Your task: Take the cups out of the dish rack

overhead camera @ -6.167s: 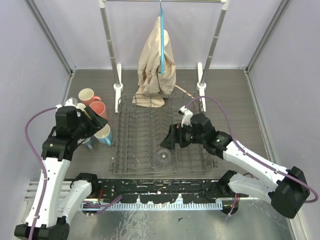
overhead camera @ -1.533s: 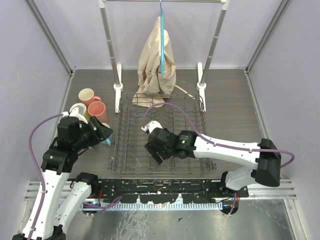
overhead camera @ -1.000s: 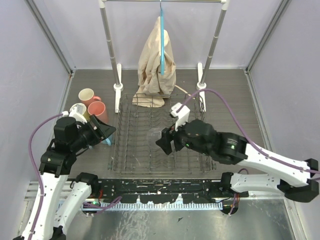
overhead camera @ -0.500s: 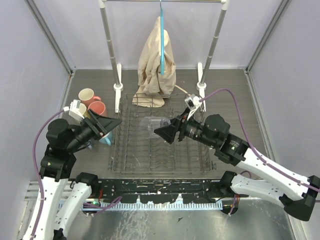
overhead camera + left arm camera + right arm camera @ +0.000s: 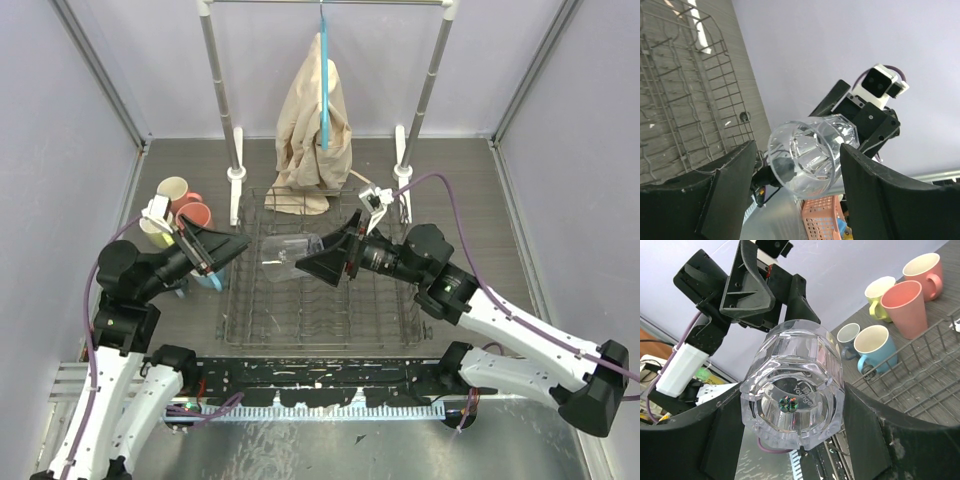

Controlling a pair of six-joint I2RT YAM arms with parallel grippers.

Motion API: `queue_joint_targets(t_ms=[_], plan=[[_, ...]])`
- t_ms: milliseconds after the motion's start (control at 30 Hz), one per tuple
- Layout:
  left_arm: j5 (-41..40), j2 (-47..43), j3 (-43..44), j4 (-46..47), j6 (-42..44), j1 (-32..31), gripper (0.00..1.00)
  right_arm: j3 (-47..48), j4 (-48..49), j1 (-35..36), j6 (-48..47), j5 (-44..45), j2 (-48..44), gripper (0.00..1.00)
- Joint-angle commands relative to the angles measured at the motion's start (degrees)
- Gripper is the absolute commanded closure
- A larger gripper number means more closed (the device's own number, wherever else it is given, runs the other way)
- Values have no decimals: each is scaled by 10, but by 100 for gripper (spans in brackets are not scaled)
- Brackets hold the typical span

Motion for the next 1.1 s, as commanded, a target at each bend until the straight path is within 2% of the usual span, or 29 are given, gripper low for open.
queue_joint_targets(t_ms=[0,133,467,533,700,800,900,967,1000,1067], plan=[[42,5,-16,90,-39,-14,27,18,87,-3,21,-34,21,100],[44,9,-15,129,-53,-37,31,24,105,-4,29,-46,45,100],[32,41,-15,130,-39,-100,32,45,121,-4,32,-55,73,100],[23,41,-16,130,-37,-114,34,44,124,-4,33,-56,78,100],[5,43,-19,135,-36,-142,60,39,141,-4,41,-64,88,100],[-1,41,-19,135,-39,-147,65,35,144,-5,41,-62,87,100],[-5,40,-19,135,-43,-148,78,32,144,-6,40,-62,85,99],[-7,40,-19,135,-44,-148,91,30,144,-6,39,-62,83,99],[-9,41,-19,135,-44,-148,96,29,144,-6,39,-62,83,96],[-14,40,-19,131,-43,-148,100,27,144,-7,39,-63,82,80]])
